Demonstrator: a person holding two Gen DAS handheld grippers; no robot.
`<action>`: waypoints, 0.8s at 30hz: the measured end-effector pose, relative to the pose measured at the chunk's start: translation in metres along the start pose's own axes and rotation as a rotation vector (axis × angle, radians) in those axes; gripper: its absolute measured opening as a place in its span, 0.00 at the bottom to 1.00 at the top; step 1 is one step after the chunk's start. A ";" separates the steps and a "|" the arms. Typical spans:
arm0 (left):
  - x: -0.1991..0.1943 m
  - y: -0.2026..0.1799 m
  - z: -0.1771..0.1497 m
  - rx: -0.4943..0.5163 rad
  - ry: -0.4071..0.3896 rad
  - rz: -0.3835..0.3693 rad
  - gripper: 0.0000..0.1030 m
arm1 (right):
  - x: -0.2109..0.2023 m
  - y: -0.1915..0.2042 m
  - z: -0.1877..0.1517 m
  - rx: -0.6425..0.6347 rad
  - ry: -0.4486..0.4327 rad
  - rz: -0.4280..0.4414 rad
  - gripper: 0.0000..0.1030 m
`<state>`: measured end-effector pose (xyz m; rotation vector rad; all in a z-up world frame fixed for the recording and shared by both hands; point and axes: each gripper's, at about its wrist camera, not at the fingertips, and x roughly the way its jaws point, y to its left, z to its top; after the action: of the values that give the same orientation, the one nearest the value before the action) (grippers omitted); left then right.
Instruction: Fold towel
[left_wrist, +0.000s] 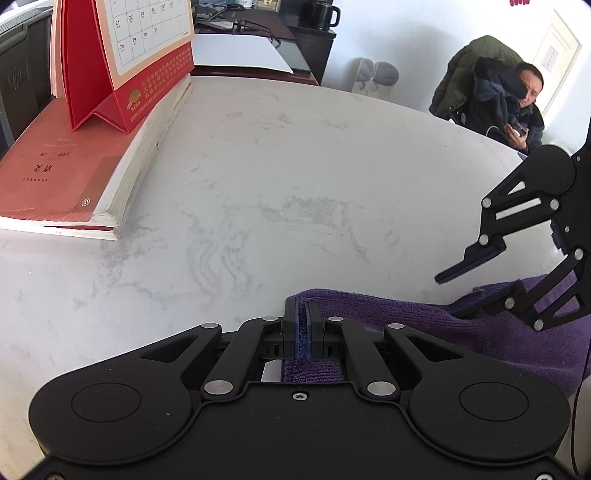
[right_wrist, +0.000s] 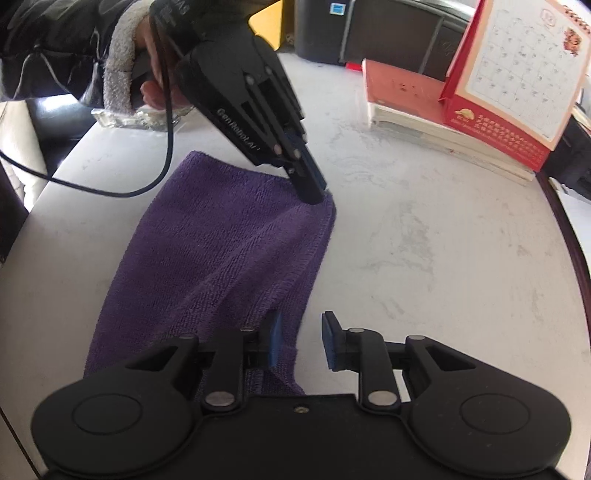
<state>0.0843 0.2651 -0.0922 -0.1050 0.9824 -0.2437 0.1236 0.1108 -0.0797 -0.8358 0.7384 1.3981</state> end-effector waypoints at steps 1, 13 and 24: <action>0.000 0.000 0.000 0.004 0.001 0.002 0.03 | -0.006 -0.002 0.002 0.015 -0.021 -0.025 0.21; -0.001 -0.005 0.001 0.025 0.005 0.023 0.05 | 0.025 0.027 0.033 -0.136 -0.034 -0.045 0.20; -0.050 -0.002 -0.018 -0.042 -0.056 0.123 0.10 | 0.034 0.029 0.027 -0.128 -0.011 -0.053 0.19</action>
<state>0.0426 0.2763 -0.0611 -0.0890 0.9347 -0.1071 0.0956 0.1515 -0.0963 -0.9399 0.6193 1.4126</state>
